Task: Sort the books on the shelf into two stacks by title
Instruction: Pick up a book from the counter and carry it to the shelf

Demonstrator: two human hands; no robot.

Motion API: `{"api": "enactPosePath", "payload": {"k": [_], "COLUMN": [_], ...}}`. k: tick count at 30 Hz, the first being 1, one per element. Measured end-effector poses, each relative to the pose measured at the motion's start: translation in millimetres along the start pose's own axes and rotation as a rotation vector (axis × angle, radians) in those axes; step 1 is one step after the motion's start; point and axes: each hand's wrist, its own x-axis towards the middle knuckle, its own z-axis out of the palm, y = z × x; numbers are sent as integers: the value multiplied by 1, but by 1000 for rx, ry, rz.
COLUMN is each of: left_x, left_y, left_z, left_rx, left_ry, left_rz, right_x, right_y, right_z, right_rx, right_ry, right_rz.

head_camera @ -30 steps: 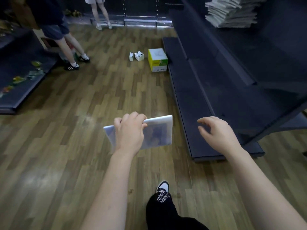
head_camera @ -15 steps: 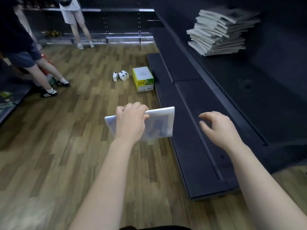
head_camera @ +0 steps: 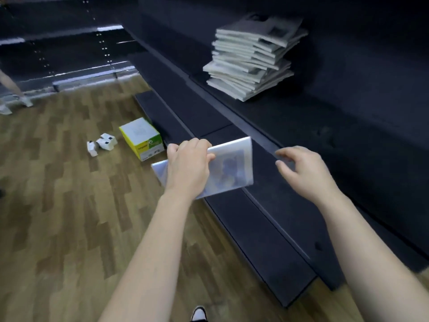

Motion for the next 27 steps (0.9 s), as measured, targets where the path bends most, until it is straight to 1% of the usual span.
{"api": "enactPosePath", "payload": {"k": [3,6,8,12,15,17,20,22,25,26,27], "left_x": [58,101,121,158,182,197,216,229,244,247,250], "left_y": [4,23,40,72,97,111,125,132,140,141,142], "left_z": [13,22,28,48,66,80,112,133,154,159,165], "left_rx": [-52,-202,-310,-507,-716,-832,-884,-956,-1083,-1087,-1084], "left_ry": [-34,-60,-62,-109,-159,-205,-308,-375,-531,-600,-653], "left_rz": [166,263,285,274,262,244,207,101,-159,-195,-183], "right_x": [20,27,27,25,25,26,29,33,40,41,41], "right_y": [3,15,29,59,81,93,112,125,138,141,142], "right_z": [-3,-11,-18,-31,-38,-41,-42,-41,-39,-38,-36], "right_rx": [-34,-72,-102,-172,-177,-174,-192,-211,-243,-252,-263], "right_ry": [71,122,162,217,249,272,284,287,271,258,246], "right_rz": [105,206,280,403,490,514,550,567,611,627,638]}}
